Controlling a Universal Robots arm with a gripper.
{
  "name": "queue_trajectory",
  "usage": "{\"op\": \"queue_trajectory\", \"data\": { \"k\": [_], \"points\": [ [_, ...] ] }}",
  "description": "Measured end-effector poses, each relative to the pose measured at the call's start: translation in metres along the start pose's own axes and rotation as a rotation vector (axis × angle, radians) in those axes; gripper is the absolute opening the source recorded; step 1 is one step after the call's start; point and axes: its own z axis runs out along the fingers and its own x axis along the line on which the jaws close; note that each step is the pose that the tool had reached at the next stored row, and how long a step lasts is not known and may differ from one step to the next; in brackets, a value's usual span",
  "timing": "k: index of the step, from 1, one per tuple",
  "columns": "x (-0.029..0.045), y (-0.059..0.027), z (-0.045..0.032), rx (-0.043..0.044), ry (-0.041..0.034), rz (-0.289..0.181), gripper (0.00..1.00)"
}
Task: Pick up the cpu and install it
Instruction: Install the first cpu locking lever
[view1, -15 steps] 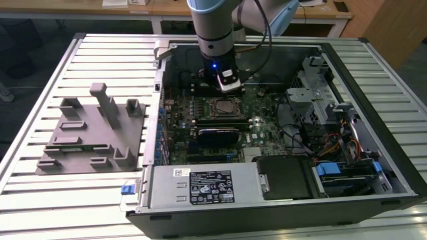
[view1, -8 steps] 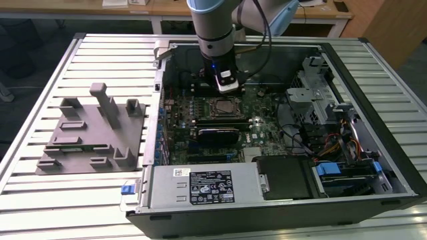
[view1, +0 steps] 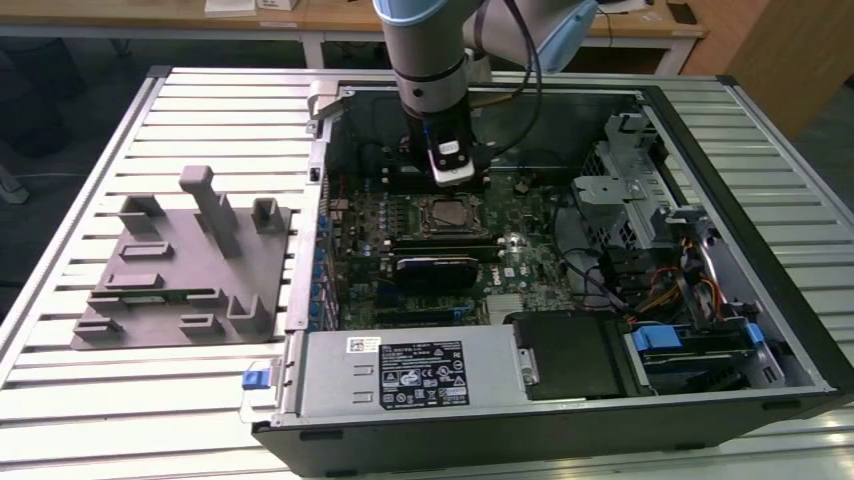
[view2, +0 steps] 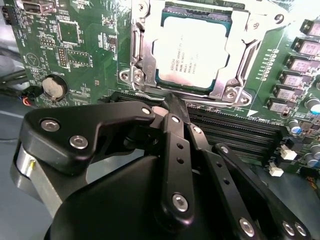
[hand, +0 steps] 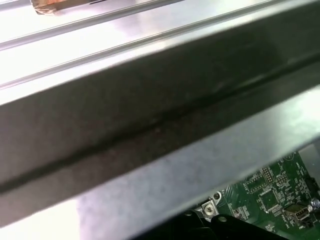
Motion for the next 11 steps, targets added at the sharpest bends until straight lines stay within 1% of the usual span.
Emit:
{"op": "queue_trajectory", "data": {
  "k": [7, 11],
  "points": [
    [0.0002, 0.0003, 0.0002, 0.0068, -0.0072, 0.036, 0.11],
    [0.0003, 0.0006, 0.0003, 0.0083, -0.0085, 0.042, 0.11]
  ]
}}
